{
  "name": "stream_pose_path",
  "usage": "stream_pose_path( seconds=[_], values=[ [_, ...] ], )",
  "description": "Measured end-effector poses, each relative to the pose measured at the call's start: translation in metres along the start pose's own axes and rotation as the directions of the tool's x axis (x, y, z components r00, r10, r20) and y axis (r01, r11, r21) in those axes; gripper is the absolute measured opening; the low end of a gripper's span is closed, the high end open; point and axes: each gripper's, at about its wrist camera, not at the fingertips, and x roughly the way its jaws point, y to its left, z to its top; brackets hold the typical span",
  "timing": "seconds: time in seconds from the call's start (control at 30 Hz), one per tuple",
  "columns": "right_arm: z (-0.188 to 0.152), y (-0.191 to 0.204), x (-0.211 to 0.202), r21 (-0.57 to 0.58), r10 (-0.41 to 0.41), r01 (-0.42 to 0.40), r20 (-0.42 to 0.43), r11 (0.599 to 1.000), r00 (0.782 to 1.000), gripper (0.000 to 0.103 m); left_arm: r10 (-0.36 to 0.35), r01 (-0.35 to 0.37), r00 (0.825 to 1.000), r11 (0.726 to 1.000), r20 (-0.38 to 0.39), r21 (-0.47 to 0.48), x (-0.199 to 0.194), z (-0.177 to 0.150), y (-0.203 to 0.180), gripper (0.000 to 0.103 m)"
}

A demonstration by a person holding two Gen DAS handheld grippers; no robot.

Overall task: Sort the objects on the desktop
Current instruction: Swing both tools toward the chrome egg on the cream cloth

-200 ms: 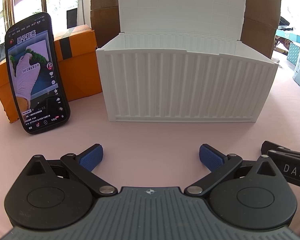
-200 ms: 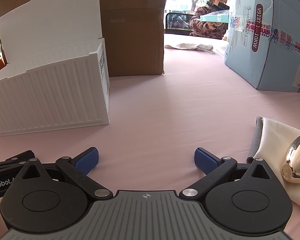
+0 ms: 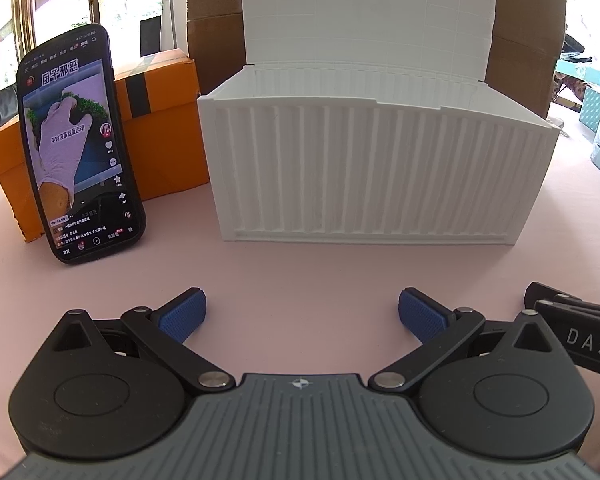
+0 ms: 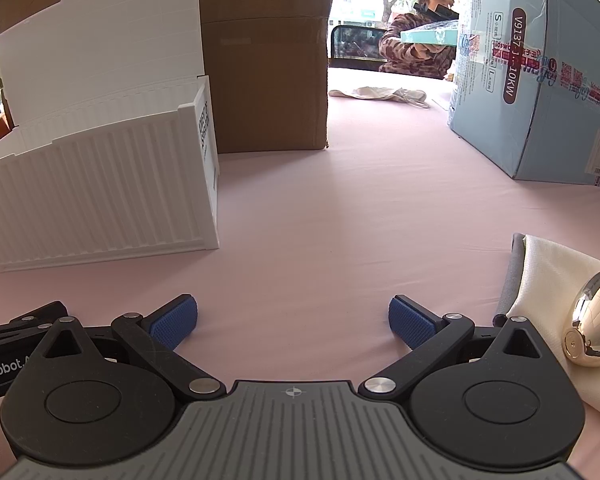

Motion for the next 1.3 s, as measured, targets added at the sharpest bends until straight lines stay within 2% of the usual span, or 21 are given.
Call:
stream_pose_path(
  seconds=[0.6,0.73,0.8,0.9,0.97,1.03,1.07,1.1,1.17,1.2,1.27,1.3],
  values=[
    [0.0,-0.006,0.0,0.001,0.016,-0.016,0.007,1.0,1.0,0.103,-0.014,0.014,1.0,1.0,0.008,0.01,-0.001,-0.002,0.005,0.103],
    [0.001,-0.013,-0.004,0.027,0.035,-0.036,0.019,0.999,0.999,0.103,-0.028,0.029,0.999,0.999,0.021,-0.014,-0.005,-0.002,0.003,0.103],
    [0.003,-0.02,-0.01,0.04,0.046,-0.048,0.048,0.998,0.998,0.103,-0.044,0.046,0.998,0.998,0.043,-0.032,-0.01,0.0,0.0,0.103],
    [0.014,-0.036,-0.035,0.048,0.049,-0.058,0.174,0.997,0.984,0.103,-0.078,0.084,0.987,0.996,0.142,-0.039,-0.032,0.004,-0.01,0.103],
    [0.023,-0.053,-0.057,0.055,0.042,-0.06,0.284,0.997,0.958,0.103,-0.115,0.12,0.971,0.993,0.211,-0.011,-0.049,0.015,-0.023,0.103],
    [0.028,-0.075,-0.077,0.073,0.032,-0.067,0.403,0.995,0.915,0.103,-0.152,0.157,0.951,0.988,0.27,0.005,-0.067,0.025,-0.036,0.103],
    [0.028,-0.087,-0.088,0.085,0.034,-0.084,0.473,0.993,0.881,0.103,-0.171,0.175,0.94,0.984,0.294,0.012,-0.079,0.029,-0.045,0.103],
    [0.026,-0.103,-0.098,0.091,0.05,-0.12,0.553,0.989,0.832,0.103,-0.187,0.19,0.932,0.982,0.311,0.022,-0.085,0.034,-0.054,0.103],
    [0.018,-0.132,-0.114,0.095,0.081,-0.198,0.684,0.976,0.725,0.103,-0.245,0.235,0.903,0.969,0.354,0.073,-0.105,0.043,-0.081,0.103],
    [0.018,-0.146,-0.12,0.1,0.084,-0.222,0.721,0.97,0.688,0.103,-0.273,0.254,0.888,0.962,0.37,0.1,-0.111,0.047,-0.097,0.103],
    [0.02,-0.169,-0.13,0.102,0.103,-0.268,0.751,0.958,0.652,0.103,-0.325,0.301,0.857,0.946,0.4,0.124,-0.125,0.05,-0.123,0.103],
    [0.022,-0.182,-0.133,0.106,0.12,-0.302,0.758,0.947,0.641,0.103,-0.345,0.325,0.843,0.938,0.414,0.119,-0.132,0.052,-0.138,0.103]
  ],
)
